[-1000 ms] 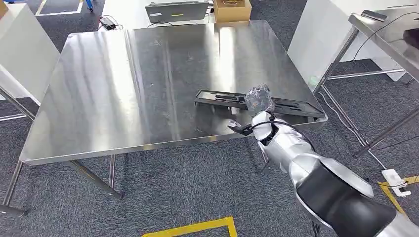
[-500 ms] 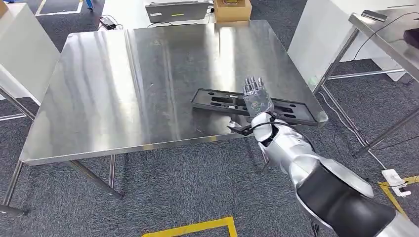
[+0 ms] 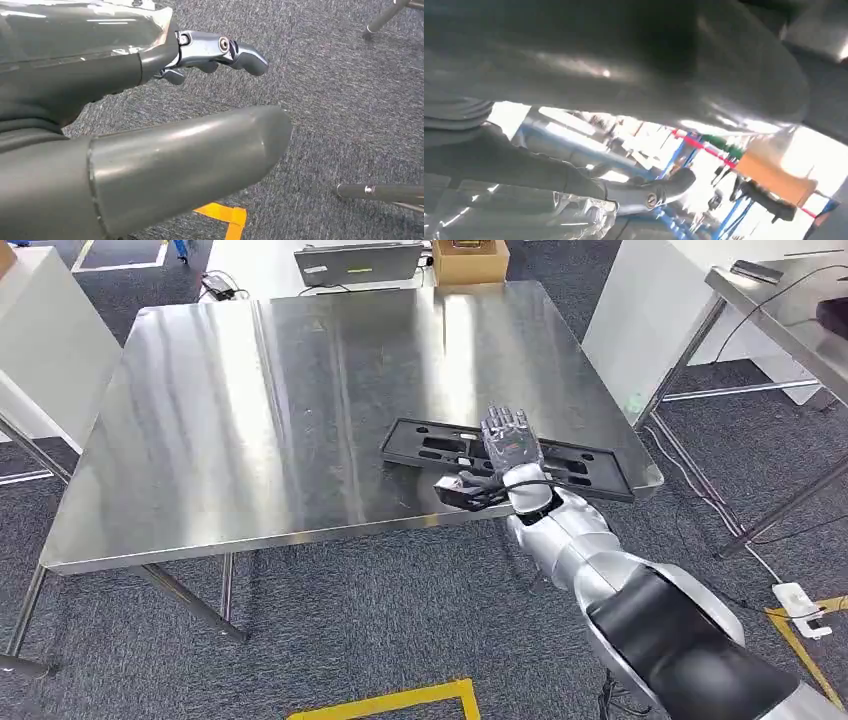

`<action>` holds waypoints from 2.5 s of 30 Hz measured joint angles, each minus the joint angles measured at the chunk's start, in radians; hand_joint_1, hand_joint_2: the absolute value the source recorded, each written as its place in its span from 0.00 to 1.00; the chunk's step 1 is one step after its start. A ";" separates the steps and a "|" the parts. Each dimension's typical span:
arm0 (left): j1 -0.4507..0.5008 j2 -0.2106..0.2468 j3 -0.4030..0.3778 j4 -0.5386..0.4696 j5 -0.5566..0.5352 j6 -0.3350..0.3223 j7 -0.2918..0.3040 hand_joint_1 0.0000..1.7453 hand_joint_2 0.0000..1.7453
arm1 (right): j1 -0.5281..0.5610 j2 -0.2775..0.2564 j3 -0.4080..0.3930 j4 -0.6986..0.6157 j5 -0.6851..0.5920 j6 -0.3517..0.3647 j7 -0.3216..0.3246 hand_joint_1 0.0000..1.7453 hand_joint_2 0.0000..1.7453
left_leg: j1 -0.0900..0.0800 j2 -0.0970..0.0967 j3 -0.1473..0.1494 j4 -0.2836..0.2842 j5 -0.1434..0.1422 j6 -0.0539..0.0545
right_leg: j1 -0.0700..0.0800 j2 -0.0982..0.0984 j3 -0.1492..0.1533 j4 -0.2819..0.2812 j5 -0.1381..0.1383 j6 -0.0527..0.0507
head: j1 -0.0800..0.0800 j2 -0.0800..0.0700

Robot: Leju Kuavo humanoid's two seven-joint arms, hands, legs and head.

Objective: Take the parts from the cabinet and place them on the table.

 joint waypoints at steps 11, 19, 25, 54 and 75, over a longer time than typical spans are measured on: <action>-0.006 0.004 0.001 0.000 -0.001 -0.005 0.002 0.00 0.00 | 0.009 0.056 -0.342 -0.033 -0.336 0.279 -0.378 0.00 0.00 | 0.000 0.000 0.000 0.000 0.000 0.000 | 0.000 0.000 -0.001 0.000 0.000 0.000 | 0.000 0.000; 0.011 -0.001 0.019 0.000 0.013 -0.005 -0.046 0.00 0.00 | 0.227 0.116 -0.458 -0.401 -0.530 -0.154 -0.738 0.00 0.00 | 0.002 -0.002 0.000 0.000 -0.001 -0.001 | 0.001 -0.001 0.001 0.000 -0.004 0.001 | 0.000 0.000; 0.019 -0.001 0.027 0.000 0.012 -0.005 -0.058 0.00 0.00 | 0.389 0.118 -0.451 -0.673 -0.554 -0.265 -0.783 0.00 0.00 | 0.001 -0.002 0.000 0.000 -0.002 -0.001 | 0.001 -0.001 0.000 0.000 -0.003 0.001 | 0.000 0.000; 0.049 -0.008 0.073 -0.002 0.006 -0.087 0.041 0.00 0.00 | 0.947 0.062 -0.417 -1.383 -0.807 -0.240 -0.848 0.00 0.00 | 0.005 0.006 -0.005 0.005 0.019 -0.012 | -0.009 0.008 0.073 0.030 -0.093 0.004 | 0.002 0.000; 0.034 -0.027 0.071 -0.006 -0.032 -0.116 0.057 0.00 0.00 | 1.016 0.095 -0.502 -1.423 -0.758 -0.204 -0.803 0.00 0.00 | 0.005 0.020 0.089 -0.022 -0.056 0.023 | 0.000 -0.002 -0.080 0.225 -0.155 -0.026 | 0.007 0.000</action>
